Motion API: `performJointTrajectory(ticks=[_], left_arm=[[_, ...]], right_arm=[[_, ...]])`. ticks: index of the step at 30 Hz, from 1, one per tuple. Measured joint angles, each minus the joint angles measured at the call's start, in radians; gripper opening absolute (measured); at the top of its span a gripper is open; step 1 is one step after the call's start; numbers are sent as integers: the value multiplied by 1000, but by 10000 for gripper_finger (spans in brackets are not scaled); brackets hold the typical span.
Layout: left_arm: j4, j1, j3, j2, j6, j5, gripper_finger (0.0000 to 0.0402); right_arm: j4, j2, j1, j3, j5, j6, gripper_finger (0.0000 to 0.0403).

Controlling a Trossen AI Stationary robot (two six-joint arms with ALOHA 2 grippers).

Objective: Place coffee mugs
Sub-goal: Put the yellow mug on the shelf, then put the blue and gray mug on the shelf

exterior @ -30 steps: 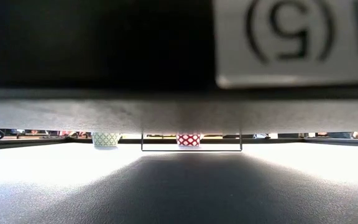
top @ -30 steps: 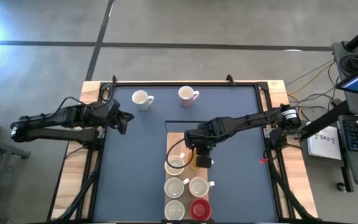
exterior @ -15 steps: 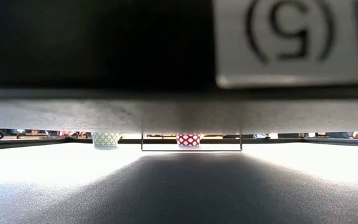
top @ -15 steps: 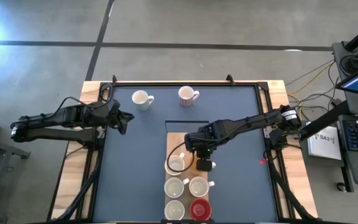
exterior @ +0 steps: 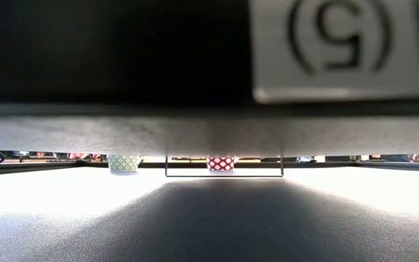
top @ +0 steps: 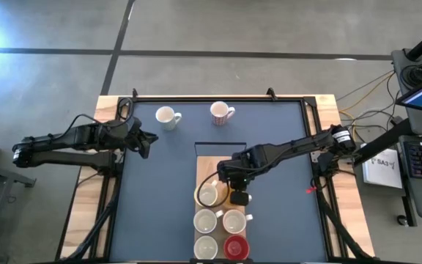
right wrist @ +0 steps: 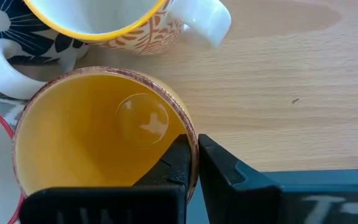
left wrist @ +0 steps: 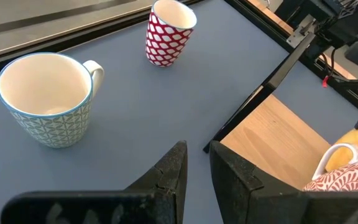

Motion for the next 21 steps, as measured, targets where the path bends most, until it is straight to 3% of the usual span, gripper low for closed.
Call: performJointTrajectory(ticks=[14, 21], left_arm=[[0, 0, 0, 0, 0, 0, 52], [-1, 0, 0, 0, 0, 0, 52]], right_arm=[[-4, 0, 0, 0, 40, -3, 14], [-6, -1, 0, 2, 37, -2, 51]])
